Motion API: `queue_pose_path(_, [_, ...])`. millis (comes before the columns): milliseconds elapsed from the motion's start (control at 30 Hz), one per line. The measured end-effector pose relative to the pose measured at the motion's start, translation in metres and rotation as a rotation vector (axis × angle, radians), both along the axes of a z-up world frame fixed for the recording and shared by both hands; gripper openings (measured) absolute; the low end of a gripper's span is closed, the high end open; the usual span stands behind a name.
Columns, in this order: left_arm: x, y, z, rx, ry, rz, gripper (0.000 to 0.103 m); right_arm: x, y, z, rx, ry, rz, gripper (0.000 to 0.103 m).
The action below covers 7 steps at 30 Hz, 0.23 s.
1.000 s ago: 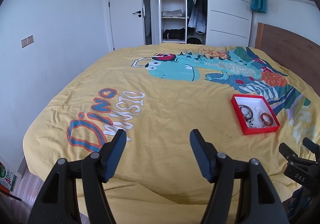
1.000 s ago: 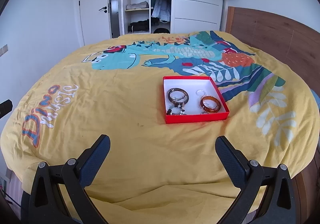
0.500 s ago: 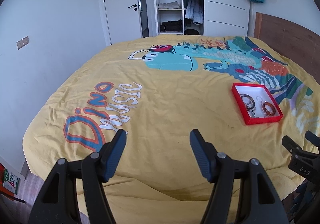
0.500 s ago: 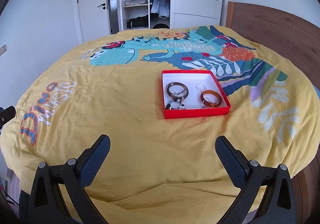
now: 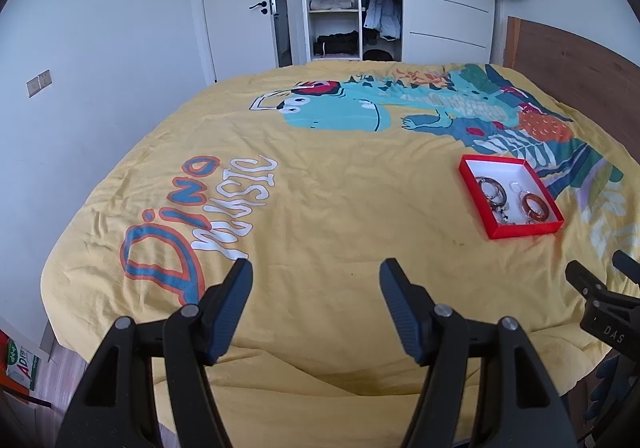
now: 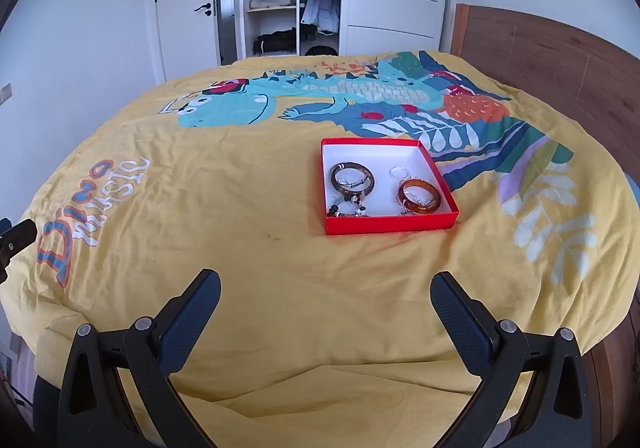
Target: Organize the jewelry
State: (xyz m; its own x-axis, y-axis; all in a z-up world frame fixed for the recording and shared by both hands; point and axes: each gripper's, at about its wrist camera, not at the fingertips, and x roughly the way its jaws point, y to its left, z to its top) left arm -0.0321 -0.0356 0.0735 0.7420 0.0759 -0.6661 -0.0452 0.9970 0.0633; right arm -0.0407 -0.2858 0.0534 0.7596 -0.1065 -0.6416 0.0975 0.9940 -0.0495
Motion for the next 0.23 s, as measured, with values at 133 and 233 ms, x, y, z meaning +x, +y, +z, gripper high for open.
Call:
queue_pose_path(133, [-0.0003,-0.0007,-0.0001,-0.002,-0.004,-0.003,0.064,-0.0003,-0.0006,0.0006,0.0,0.002,-0.003,0.103])
queue_pose_path(233, [-0.0012,-0.0018,-0.0006,-0.003,-0.006,-0.008,0.064,-0.0009,-0.0018,0.0013,-0.001,0.002,-0.004,0.103])
